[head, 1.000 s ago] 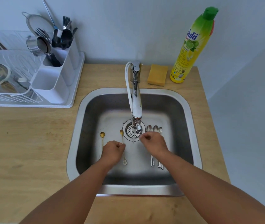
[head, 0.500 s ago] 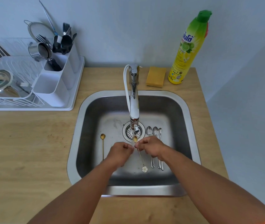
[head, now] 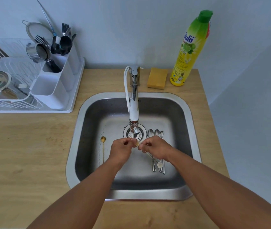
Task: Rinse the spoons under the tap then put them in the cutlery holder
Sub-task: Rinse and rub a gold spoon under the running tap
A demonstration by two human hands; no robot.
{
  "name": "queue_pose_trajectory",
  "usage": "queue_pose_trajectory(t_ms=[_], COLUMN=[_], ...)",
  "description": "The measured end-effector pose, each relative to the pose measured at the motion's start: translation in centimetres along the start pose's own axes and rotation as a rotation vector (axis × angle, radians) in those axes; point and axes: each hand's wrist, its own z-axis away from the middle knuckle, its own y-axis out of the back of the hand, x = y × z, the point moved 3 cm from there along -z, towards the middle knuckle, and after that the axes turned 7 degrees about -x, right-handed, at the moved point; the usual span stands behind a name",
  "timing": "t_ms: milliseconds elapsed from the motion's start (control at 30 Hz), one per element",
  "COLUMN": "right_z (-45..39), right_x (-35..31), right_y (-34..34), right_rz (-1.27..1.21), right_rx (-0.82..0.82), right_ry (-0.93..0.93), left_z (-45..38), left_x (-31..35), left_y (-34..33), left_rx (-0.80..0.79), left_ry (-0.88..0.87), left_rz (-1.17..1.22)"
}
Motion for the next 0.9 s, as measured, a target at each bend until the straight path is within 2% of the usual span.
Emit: queue_pose_trajectory(t_ms=[267, 400, 600, 900], right_z=[0.2, 0.4, 0.4, 0.9], right_x=[0.1, -0.1, -0.2, -0.3], right_y=[-0.7, -0.9, -0.9, -1.0], right_rz=[0.094, 0.077, 0.084, 0.104], right_rx=[0.004, 0.021, 0.042, 0.055], right_ry=[0.039, 0.040, 0.028, 0.019], left_z=[0.8, 1.0, 1.2, 1.5], left_x=[-0.8, -0.7, -0.7, -0.6], left_y=[-0.2, -0.1, -0.2, -0.5], left_rx=[0.004, 0.075, 0.031, 0.090], left_ry=[-0.007, -0.001, 0.002, 0.019], left_rz=[0.085, 0.032, 0.039, 0.052])
